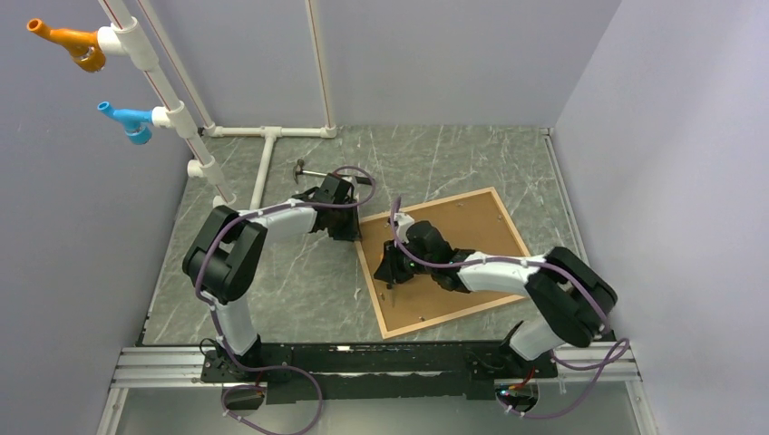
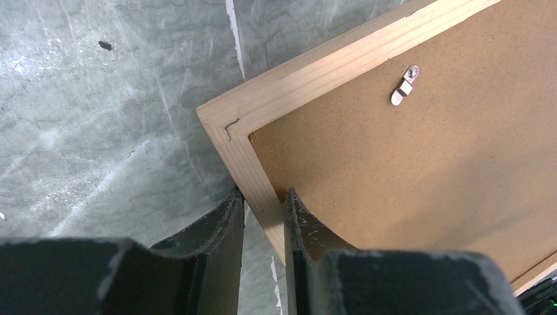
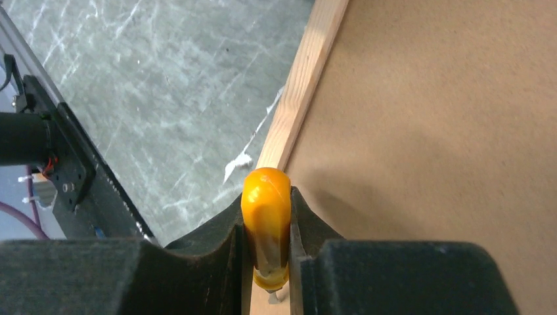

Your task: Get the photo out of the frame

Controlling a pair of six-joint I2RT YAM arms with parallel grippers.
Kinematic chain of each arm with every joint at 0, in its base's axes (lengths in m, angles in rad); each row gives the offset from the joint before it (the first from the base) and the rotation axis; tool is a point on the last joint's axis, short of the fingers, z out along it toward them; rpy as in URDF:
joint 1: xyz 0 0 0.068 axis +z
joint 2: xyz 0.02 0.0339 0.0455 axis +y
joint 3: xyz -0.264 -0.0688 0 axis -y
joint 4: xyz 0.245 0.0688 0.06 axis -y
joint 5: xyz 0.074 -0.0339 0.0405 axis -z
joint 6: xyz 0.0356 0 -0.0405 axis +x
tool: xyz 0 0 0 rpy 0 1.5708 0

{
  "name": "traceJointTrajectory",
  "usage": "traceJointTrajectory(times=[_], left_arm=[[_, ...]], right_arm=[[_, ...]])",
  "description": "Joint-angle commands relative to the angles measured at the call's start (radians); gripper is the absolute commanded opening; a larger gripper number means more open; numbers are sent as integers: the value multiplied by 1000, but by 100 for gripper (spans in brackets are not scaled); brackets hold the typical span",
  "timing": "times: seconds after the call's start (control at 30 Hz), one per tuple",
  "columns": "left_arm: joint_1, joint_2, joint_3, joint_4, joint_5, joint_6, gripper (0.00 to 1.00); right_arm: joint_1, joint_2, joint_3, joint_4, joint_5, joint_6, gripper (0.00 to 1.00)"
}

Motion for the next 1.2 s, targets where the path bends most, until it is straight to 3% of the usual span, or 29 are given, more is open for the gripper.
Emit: traceJointTrajectory(times=[0.0, 0.1, 0.17, 0.37, 0.6, 0.87, 1.17], left_arm=[[11, 78, -2, -67, -40, 90, 0], [11, 66, 12, -66, -22, 101, 1], [11, 56, 19, -66, -21, 99, 7], [10, -9, 33, -79, -4, 94, 44], [7, -187, -79, -43, 40, 39, 72], [-111, -336, -283, 47, 96, -43, 78], [-356, -438, -368, 32, -87, -219, 91]], right_arm=[[9, -195, 61, -220, 74, -75, 0], [8, -395, 52, -299, 178, -112, 0], [4, -460, 40, -337, 265, -148, 0], [-22, -462, 23, -370, 442, -192, 0], [-42, -456, -64, -202, 466, -142, 0], [-56, -547, -168, -118, 491, -174, 0], [-118, -672, -286, -46, 445, -150, 0]])
